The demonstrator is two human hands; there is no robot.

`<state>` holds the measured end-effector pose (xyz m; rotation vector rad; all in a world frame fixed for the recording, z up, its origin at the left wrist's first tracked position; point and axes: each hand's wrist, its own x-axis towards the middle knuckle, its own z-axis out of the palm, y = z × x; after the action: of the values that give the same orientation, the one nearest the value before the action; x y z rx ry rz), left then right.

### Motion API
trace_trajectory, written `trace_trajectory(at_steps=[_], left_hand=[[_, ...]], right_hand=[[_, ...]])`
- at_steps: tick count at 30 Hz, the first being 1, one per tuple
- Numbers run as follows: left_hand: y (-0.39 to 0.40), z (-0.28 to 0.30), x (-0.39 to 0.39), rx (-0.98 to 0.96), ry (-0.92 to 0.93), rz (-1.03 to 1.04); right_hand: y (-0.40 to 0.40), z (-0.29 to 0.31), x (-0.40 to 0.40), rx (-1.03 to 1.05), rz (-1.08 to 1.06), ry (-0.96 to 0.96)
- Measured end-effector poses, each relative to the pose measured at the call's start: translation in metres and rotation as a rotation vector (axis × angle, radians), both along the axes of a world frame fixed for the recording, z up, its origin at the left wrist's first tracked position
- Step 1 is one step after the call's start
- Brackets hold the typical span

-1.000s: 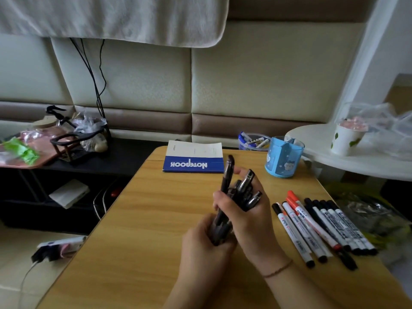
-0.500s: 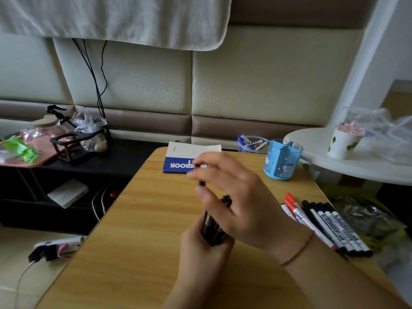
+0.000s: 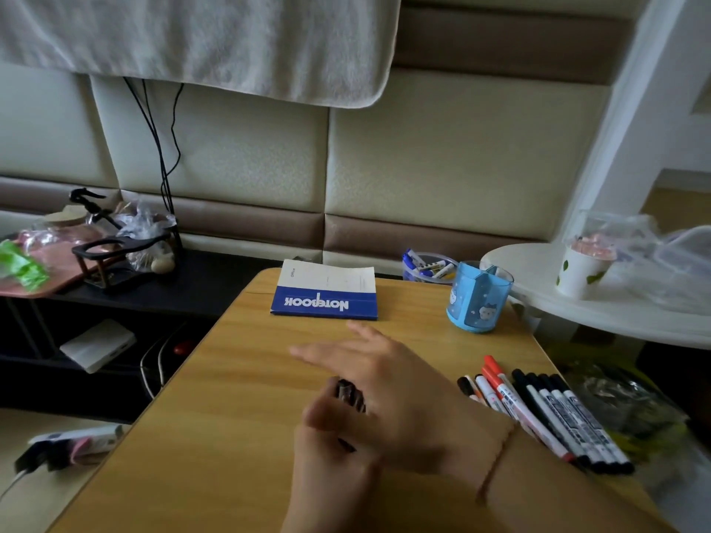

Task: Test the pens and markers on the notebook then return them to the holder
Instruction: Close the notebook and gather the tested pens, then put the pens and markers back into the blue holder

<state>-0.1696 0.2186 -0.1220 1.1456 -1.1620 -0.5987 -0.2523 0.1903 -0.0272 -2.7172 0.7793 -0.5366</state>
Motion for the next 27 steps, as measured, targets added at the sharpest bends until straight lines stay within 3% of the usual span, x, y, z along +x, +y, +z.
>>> trace_trajectory(at_steps=[3, 5, 8, 11, 16, 19, 27], left_hand=[[0.0, 0.0, 0.005, 0.063, 0.018, -0.004], [0.0, -0.001, 0.009, 0.119, 0.016, -0.009], [-0.001, -0.001, 0.009, 0.219, 0.003, -0.06], [-0.005, -0.004, 0.011, 0.267, 0.002, -0.098], [-0.011, -0.009, 0.012, 0.299, 0.024, -0.088], [-0.012, -0.007, 0.013, 0.284, 0.043, -0.081], [-0.006, 0.03, 0.027, 0.065, 0.116, 0.074]], right_hand=[[-0.031, 0.01, -0.018, 0.07, -0.088, -0.215], [-0.083, 0.009, -0.047, -0.051, -0.418, -0.303], [-0.163, -0.014, -0.102, -0.183, -0.973, 0.102], [-0.198, -0.048, -0.131, -0.098, -1.146, 0.223], [-0.208, -0.067, -0.133, -0.14, -1.136, -0.041], [-0.193, -0.063, -0.128, -0.159, -1.055, -0.079], [-0.032, -0.051, -0.075, -0.194, -0.639, -0.149]])
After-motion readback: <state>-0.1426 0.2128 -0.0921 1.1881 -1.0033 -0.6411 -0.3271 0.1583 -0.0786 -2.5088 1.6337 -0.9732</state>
